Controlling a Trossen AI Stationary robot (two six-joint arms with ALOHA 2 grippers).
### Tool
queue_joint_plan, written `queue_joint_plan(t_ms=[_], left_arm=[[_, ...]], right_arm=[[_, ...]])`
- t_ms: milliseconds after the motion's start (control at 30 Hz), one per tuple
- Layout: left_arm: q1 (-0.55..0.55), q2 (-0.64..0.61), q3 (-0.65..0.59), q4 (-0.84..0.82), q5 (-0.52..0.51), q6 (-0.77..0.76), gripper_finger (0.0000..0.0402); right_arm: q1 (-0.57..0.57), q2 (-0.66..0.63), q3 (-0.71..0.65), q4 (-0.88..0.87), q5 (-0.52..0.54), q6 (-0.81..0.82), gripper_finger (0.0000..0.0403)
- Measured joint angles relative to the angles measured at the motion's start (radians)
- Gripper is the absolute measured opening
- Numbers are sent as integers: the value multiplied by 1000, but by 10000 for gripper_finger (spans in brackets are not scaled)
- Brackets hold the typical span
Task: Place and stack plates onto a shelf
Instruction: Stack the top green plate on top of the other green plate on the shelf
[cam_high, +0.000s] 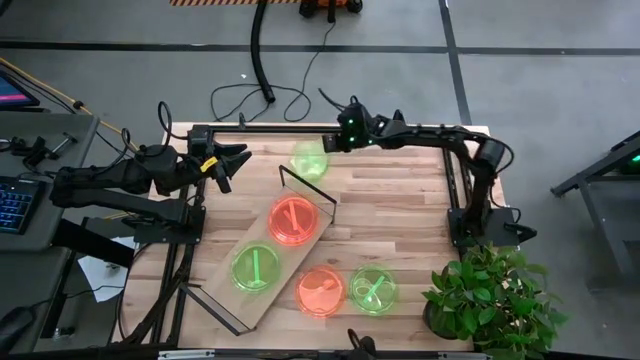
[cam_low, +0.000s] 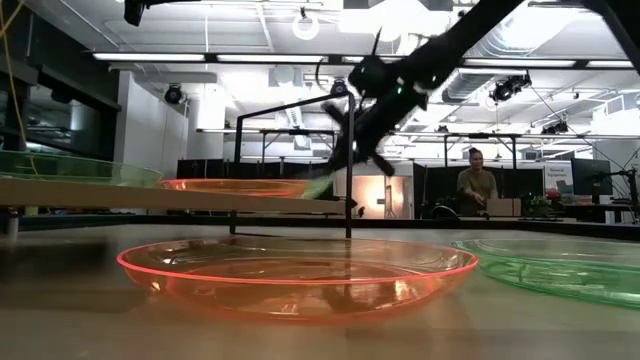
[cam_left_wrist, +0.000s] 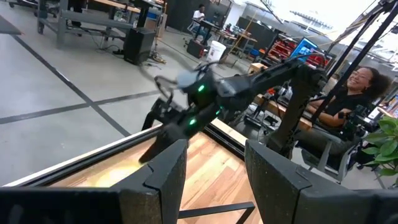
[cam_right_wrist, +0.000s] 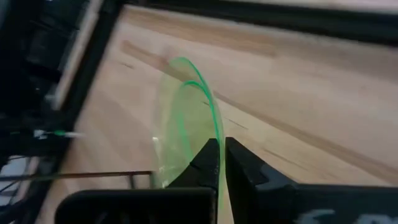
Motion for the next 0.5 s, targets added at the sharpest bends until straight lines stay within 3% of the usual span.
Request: queue_joint_plan(t_ms=[500], left_arm=[[0,0,0,0,0,0,154]], right_arm=[[-16,-306,1,-18,-41,-79,0]])
